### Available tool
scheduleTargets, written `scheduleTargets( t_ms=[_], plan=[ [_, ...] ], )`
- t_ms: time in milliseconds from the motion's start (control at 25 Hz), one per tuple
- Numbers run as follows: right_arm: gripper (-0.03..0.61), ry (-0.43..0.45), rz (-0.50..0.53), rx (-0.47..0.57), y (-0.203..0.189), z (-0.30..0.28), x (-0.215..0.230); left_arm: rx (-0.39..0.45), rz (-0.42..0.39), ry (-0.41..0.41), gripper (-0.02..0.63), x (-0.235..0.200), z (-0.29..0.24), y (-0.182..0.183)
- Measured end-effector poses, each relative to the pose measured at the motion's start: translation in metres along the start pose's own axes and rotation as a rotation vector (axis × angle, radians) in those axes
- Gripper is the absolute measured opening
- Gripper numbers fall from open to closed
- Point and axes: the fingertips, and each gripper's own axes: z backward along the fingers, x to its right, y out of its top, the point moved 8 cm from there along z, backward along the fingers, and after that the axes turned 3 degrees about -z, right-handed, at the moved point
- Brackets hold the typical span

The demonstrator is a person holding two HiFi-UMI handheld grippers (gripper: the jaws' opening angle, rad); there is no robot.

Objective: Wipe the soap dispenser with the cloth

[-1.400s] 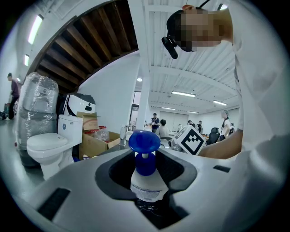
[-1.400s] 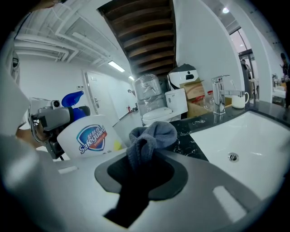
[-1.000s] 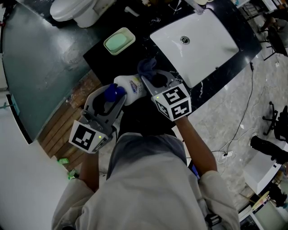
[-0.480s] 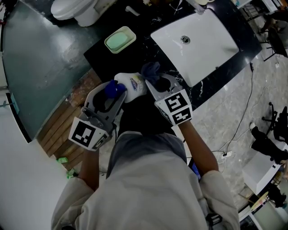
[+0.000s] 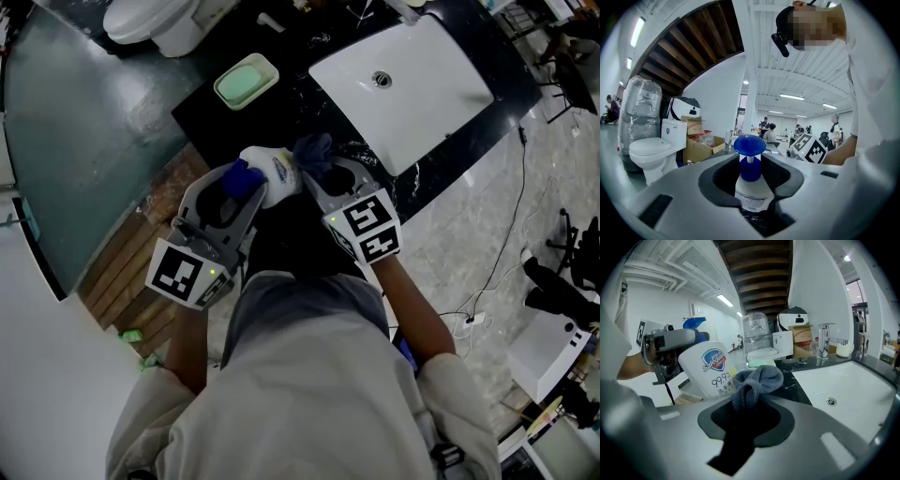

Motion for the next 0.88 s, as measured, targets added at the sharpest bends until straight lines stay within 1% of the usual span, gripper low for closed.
scheduleTargets(
  t_ms=[440, 600, 880],
  plan=[
    [0.075, 0.023, -0.007, -0.010, 0.001, 0.007, -0.007, 0.003, -0.011, -0.012, 0.137, 0.004, -0.005, 0.000],
    [0.075, 0.040, -0.004, -0.020, 0.004, 0.013, -0.010, 0.016, -0.010, -0.018, 0.137, 0.006, -0.007, 0.001],
    [0.075, 0.078, -0.020, 0.002, 0.014, 0.019, -0.017, 0.017, -0.009, -0.016, 0.137, 0.005, -0.007, 0.001]
  ],
)
